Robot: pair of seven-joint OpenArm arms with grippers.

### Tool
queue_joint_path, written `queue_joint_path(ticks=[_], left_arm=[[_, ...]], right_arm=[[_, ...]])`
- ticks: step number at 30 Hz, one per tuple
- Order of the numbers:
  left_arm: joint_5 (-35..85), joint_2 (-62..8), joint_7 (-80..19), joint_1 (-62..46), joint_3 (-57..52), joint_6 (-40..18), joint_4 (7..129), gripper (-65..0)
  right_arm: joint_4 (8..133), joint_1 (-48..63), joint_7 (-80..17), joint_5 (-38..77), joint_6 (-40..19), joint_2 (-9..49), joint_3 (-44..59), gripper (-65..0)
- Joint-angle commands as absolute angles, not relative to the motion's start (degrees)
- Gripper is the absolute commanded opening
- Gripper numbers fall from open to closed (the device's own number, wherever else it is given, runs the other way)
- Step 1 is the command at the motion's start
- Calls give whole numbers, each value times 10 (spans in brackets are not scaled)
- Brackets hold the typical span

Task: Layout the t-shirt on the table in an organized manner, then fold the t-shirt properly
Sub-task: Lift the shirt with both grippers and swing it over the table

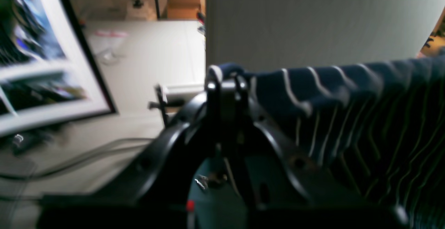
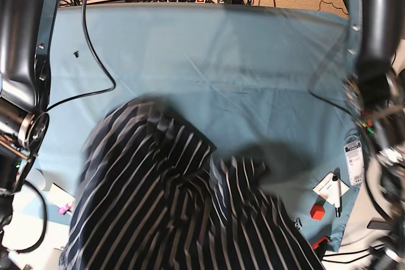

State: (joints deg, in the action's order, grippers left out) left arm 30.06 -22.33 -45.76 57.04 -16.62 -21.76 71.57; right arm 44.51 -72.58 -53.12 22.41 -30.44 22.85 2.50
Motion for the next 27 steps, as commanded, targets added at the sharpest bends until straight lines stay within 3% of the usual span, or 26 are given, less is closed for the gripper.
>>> queue_joint_path(ticks=[1, 8, 17, 27], left_arm=[[307, -240, -450, 605, -169, -218, 716, -650], [407, -300, -534, 625, -169, -225, 711, -650], [482, -303, -613, 582, -169, -245, 712, -650], [526, -307, -694, 527, -171, -245, 714, -650]], right_arm=[[452, -748, -512, 225, -297, 235, 27, -650], [454, -748, -598, 300, -297, 235, 27, -650], [454, -748, -685, 324, -297, 235, 27, -650], [473, -748, -800, 432, -296, 235, 27, -650]])
